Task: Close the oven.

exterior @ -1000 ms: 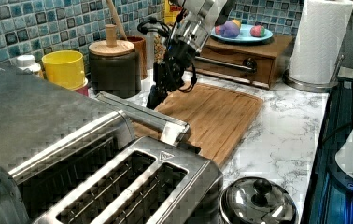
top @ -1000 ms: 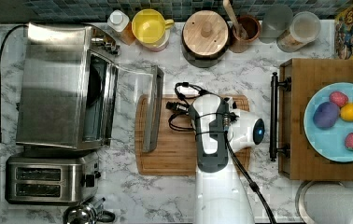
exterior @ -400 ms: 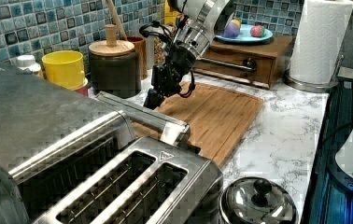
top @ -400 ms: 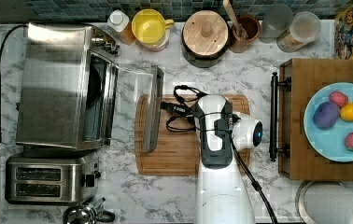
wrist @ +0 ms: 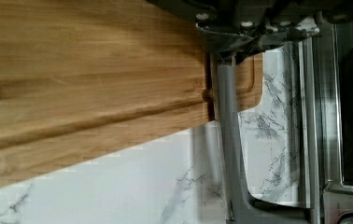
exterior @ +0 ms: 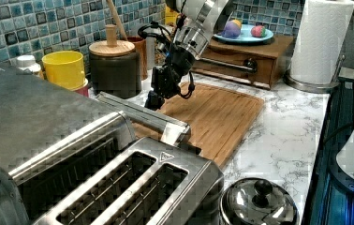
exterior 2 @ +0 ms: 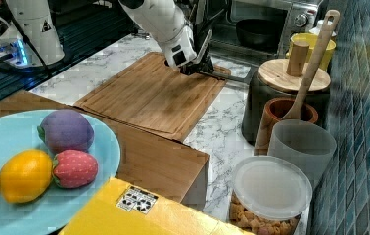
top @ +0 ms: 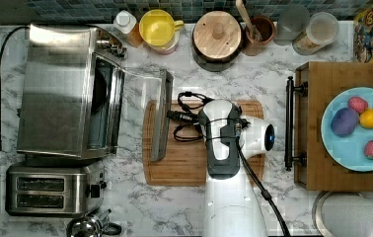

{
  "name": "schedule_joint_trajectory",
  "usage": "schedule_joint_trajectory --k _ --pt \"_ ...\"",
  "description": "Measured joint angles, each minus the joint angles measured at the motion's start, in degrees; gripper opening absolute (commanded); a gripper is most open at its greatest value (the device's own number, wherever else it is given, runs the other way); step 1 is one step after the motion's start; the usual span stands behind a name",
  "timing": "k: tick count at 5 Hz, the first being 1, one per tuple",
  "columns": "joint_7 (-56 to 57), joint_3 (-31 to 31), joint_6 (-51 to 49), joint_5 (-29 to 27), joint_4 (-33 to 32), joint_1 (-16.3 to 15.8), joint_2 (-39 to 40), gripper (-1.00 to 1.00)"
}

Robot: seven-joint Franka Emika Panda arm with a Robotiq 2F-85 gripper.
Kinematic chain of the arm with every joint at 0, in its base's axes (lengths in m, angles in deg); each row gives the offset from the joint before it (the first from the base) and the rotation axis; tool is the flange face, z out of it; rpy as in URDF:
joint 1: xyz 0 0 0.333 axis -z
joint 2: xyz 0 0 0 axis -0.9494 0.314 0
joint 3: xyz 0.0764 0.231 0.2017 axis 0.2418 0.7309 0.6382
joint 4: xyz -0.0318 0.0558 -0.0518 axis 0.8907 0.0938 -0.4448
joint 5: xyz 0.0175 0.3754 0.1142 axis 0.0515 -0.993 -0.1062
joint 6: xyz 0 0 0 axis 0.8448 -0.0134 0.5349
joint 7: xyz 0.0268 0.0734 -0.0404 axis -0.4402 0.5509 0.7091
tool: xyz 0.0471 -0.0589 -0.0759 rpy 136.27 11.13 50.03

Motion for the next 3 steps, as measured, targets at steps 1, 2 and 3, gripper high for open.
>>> schedule_joint_trajectory --k 1,2,3 --pt "0.0 0.5 -1.3 0.8 0.3 0.5 0.0 -1.00" --pt "0.0 1.3 -4.4 0.8 0.6 1.2 0.5 -1.00" --pt "-0.2 1.3 -6.9 5.2 0.6 1.1 1.0 -1.00"
